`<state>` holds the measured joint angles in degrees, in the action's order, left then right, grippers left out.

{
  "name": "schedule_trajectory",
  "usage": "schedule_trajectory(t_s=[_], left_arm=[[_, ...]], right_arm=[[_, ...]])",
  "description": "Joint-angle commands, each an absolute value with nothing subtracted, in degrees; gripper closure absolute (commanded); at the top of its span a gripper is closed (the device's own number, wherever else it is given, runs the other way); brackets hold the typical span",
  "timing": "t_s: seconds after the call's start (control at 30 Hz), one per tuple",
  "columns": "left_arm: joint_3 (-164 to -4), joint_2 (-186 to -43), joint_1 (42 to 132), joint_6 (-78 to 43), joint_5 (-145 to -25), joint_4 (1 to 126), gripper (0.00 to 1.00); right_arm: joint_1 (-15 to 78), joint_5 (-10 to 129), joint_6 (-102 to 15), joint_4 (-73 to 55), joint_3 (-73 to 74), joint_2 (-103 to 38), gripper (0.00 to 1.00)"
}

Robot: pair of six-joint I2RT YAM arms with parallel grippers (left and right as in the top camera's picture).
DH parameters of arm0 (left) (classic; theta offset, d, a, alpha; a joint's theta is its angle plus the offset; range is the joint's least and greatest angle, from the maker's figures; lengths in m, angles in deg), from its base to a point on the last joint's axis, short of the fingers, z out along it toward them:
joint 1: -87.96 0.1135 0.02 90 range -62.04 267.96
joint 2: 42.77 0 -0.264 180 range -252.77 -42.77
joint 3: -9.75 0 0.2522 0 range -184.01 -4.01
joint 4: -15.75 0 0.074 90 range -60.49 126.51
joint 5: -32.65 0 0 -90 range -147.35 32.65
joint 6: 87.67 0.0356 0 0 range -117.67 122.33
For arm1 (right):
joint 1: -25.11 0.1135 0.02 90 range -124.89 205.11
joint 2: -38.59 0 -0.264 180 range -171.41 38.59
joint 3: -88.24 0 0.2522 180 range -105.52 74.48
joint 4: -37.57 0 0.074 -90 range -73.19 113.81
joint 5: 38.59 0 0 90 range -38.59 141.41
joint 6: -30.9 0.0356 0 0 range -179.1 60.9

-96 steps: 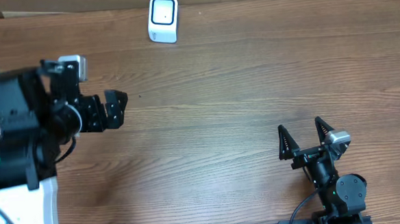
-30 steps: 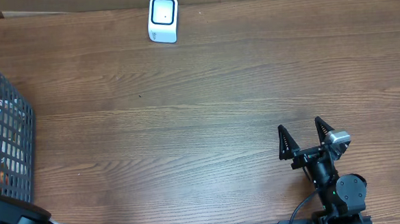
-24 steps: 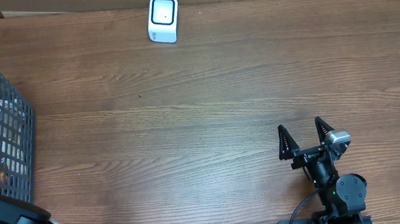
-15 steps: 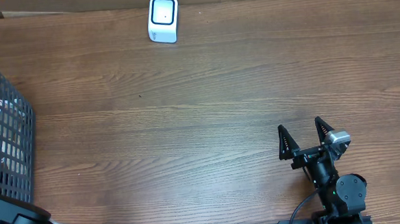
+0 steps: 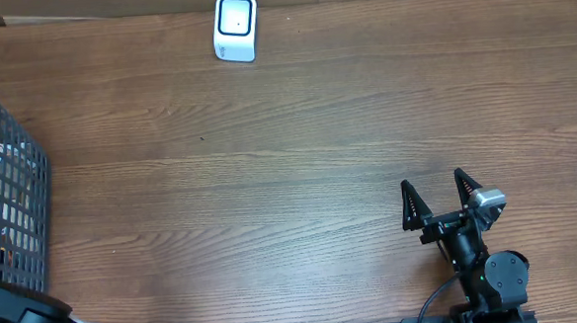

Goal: Scan the item barcode
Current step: 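Move the left gripper into the grey basket toward the green-capped jar, then lift the green-capped jar out and set it on the table center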

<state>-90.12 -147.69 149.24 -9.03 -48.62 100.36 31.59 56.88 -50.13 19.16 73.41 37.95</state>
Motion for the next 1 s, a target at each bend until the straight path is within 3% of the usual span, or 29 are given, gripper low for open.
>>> schedule_trajectory(t_s=[0.0,0.3,0.53,0.8,0.97], left_arm=[[-101.48,-147.65,149.39,-8.40,-50.52,105.08,0.58],[-127.99,-147.63,147.42,-9.25,-64.73,113.72,0.59],[-149.44,-146.82,140.82,-13.42,-74.85,115.18,0.59],[-155.10,-141.97,120.12,-11.00,-79.02,117.15,0.59],[-154.86,-144.09,99.91,-6.87,-75.52,125.10,0.59]], right_arm=[[31.86,56.18,-50.37,19.40,74.01,38.43,0.00],[31.86,56.18,-50.37,19.40,74.01,38.43,0.00],[31.86,56.18,-50.37,19.40,74.01,38.43,0.00],[31.86,56.18,-50.37,19.40,74.01,38.43,0.00],[31.86,56.18,-50.37,19.40,74.01,38.43,0.00]])
